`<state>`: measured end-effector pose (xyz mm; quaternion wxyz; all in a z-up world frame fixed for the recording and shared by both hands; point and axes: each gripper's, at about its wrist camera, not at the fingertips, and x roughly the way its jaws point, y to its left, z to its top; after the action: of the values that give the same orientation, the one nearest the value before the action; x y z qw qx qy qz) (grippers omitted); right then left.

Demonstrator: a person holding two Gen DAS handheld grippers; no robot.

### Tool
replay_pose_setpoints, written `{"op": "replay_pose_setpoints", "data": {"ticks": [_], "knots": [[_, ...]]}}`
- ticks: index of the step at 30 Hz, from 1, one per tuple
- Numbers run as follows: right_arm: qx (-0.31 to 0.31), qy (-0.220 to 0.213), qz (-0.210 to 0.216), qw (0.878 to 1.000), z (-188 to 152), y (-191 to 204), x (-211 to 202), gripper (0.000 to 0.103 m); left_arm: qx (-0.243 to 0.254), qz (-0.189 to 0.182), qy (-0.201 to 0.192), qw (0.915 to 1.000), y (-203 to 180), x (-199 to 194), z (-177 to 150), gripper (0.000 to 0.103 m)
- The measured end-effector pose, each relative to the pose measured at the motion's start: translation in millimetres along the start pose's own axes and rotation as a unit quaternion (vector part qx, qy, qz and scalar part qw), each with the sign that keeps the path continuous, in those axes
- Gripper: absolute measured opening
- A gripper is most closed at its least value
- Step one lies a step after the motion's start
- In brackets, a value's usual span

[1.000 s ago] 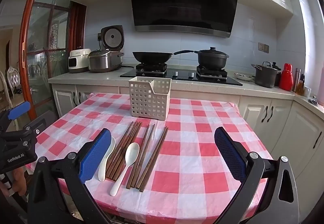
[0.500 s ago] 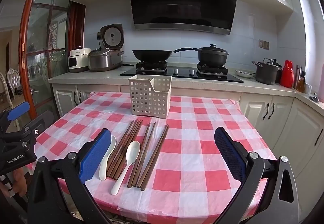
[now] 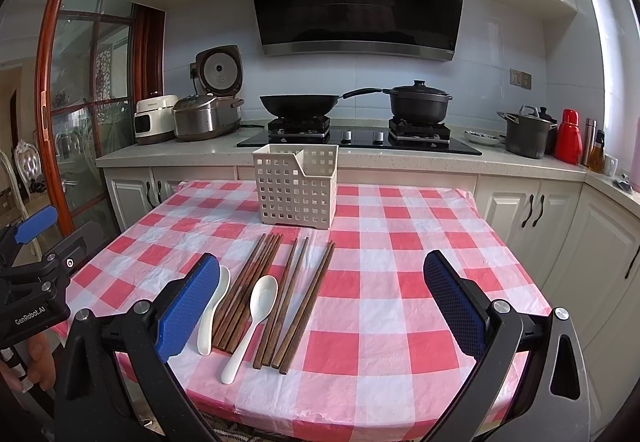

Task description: Organize utensils

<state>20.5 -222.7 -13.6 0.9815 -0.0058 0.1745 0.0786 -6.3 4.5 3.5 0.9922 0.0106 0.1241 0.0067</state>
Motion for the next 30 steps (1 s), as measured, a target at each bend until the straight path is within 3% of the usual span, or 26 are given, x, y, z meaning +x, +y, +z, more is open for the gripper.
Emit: {"op": "replay_pose_setpoints", "data": {"ticks": [30], "knots": [[0.016, 0.014, 0.009, 1.0, 3.2, -5.4, 1.5, 0.096, -0.006, 0.001, 0.007, 1.0, 0.4, 4.4, -3.7, 0.098]]}}
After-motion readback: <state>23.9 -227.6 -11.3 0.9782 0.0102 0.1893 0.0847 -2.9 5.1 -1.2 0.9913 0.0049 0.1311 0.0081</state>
